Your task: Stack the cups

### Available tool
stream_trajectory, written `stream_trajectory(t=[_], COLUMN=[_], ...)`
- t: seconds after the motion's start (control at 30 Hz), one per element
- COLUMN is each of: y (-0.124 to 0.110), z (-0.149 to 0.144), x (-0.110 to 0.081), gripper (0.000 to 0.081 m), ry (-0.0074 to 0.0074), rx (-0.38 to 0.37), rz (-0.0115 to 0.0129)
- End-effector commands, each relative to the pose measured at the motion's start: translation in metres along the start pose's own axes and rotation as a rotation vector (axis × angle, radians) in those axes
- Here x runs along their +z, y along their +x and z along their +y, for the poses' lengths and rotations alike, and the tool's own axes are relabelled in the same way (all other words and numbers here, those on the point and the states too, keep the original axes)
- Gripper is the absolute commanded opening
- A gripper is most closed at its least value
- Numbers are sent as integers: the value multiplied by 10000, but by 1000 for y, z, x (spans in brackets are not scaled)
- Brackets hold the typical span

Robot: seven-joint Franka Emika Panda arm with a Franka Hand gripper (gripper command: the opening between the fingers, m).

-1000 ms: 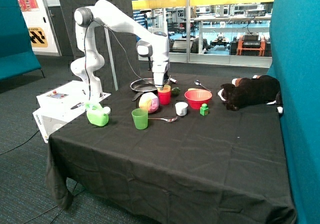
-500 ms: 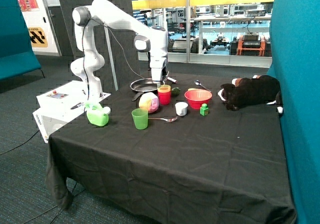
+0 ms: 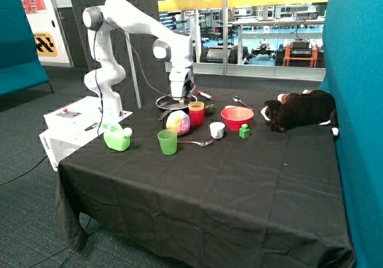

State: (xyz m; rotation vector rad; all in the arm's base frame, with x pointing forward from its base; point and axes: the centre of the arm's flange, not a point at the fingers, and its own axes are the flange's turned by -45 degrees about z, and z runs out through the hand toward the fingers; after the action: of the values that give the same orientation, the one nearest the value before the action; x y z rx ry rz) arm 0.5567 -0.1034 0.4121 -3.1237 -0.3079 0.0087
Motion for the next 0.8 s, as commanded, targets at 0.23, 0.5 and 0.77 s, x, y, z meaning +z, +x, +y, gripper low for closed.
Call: stream_trajectory(t=[0.23, 0.5, 0.77], y=[-39, -41, -37], z=[50, 63, 75], x=[-6, -10, -5], gripper=[505, 504, 495], ry=[-30, -29, -29], rx=[1009, 1198, 1341], rz=[54, 54, 55])
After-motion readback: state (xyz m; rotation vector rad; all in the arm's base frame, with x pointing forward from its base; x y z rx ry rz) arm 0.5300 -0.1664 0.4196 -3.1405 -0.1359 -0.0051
